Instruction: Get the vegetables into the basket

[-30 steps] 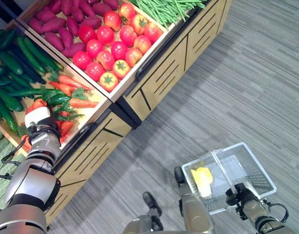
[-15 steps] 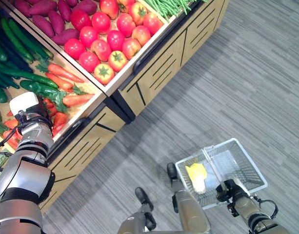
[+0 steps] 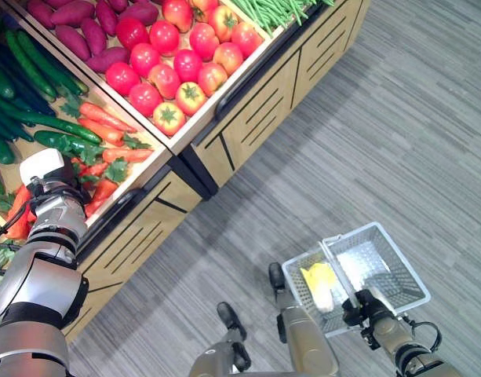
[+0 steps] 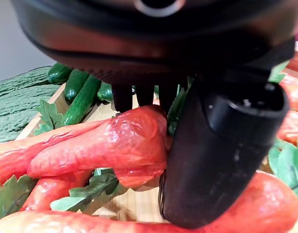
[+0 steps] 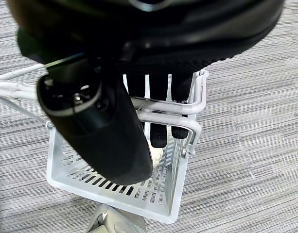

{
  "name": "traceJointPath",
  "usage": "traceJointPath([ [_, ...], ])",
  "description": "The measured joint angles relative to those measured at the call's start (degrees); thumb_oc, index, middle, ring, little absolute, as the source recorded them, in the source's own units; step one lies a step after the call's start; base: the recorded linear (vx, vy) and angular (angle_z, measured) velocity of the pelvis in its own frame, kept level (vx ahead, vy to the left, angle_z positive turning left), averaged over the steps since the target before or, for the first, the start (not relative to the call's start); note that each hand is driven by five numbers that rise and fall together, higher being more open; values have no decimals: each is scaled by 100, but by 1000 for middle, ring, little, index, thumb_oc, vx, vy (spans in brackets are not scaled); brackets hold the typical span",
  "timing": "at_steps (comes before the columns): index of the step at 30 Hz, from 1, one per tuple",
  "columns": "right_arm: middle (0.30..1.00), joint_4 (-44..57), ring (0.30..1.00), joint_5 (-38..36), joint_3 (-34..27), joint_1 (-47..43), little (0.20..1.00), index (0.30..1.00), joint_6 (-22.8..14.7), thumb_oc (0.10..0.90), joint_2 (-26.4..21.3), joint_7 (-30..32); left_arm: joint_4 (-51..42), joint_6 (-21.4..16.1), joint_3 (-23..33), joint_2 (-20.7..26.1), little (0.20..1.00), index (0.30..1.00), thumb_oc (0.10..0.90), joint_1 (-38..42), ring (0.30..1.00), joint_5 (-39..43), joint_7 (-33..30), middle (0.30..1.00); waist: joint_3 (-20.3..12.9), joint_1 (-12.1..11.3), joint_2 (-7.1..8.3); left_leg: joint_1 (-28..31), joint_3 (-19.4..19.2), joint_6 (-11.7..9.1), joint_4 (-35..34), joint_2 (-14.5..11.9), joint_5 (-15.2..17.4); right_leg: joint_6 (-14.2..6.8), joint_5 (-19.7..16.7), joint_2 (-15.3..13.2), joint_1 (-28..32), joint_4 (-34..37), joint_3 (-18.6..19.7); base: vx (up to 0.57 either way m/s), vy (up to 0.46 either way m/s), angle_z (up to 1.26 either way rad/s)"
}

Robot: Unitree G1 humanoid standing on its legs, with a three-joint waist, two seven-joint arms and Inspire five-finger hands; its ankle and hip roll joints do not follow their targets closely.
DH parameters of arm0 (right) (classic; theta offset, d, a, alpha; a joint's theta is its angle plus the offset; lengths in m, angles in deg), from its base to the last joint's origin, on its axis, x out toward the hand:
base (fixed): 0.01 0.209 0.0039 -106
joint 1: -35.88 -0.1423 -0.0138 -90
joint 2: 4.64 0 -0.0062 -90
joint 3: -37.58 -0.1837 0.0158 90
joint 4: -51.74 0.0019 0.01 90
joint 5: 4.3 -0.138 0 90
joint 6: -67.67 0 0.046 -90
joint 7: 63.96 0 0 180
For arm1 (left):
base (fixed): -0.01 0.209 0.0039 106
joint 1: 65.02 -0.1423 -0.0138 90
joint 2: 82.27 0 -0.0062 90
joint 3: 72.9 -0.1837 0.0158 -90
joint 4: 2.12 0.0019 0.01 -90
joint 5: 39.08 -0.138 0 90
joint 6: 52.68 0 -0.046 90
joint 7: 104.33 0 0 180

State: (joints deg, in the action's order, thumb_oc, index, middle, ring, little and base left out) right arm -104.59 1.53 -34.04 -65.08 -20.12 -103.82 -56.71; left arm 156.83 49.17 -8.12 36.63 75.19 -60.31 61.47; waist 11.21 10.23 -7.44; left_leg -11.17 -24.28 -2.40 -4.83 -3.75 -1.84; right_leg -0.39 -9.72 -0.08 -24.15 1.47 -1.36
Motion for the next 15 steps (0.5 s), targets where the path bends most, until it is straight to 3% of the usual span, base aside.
traceJointPath([
  [5, 300, -5, 300, 1, 1, 7, 300, 300, 8, 400, 25, -59, -569, -85, -8, -3, 300, 300, 400, -61, 300, 139, 40, 300, -25, -45, 52, 92, 12, 9, -14, 16, -39, 0, 0, -24, 62, -63, -14, -9, 7, 2],
  [15, 300, -192, 300, 12, -45, 263, 300, 300, 68, 400, 80, -132, -1943, -216, -10, 76, 300, 300, 400, -547, 300, 145, -136, 300, -28, -161, 47, 668, 245, 9, -21, 20, -83, -57, 91, -74, 781, 22, -203, -22, 21, 11],
])
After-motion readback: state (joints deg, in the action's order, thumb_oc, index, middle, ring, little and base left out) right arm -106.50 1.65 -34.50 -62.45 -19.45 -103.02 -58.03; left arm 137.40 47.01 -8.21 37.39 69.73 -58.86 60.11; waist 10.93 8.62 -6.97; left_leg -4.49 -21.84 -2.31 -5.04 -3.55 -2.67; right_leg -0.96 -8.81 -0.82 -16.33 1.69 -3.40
